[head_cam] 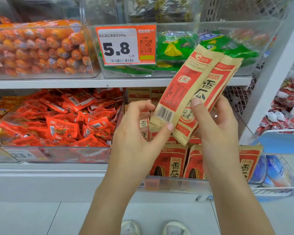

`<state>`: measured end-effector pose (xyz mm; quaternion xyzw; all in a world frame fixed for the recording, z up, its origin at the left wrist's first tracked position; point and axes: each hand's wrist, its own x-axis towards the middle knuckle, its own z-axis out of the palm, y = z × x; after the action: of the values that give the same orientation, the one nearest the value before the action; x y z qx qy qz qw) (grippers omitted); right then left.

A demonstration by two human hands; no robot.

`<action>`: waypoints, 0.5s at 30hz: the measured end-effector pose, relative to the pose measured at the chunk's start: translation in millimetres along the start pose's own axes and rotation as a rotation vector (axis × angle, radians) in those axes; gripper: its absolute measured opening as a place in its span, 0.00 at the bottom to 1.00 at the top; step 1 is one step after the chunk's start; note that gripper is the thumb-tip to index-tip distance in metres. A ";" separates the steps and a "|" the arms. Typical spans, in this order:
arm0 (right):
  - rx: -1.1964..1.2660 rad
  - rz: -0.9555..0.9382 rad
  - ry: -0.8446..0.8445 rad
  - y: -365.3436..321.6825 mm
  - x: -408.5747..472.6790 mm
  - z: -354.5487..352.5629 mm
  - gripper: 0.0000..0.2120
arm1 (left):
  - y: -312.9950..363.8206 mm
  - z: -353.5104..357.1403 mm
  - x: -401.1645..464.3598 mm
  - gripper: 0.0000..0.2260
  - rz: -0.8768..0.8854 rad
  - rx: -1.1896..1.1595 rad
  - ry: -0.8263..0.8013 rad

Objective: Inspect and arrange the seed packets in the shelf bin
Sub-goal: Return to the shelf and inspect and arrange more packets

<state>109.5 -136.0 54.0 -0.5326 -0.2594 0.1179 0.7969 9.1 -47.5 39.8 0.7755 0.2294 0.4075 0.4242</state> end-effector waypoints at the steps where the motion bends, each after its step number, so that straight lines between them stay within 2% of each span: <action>1: -0.004 -0.003 0.001 -0.2 -0.2 -0.1 0.09 | -1.6 1.3 -0.5 0.18 0.037 0.071 -0.001; 3: -0.002 -0.003 -0.004 -0.5 -0.4 1.2 0.08 | -5.1 3.7 -0.9 0.19 0.091 0.141 -0.004; 8: -0.015 -0.030 -0.003 -1.4 -0.7 2.7 0.06 | -4.5 3.3 -1.8 0.13 0.175 0.212 0.077; 15: -0.070 -0.039 -0.020 0.4 -0.3 1.3 0.05 | -4.0 4.8 -5.7 0.09 0.323 0.396 0.084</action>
<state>108.5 -135.0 53.9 -0.5541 -0.2814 0.0984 0.7772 9.9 -51.7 32.5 0.8524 0.1952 0.4491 0.1835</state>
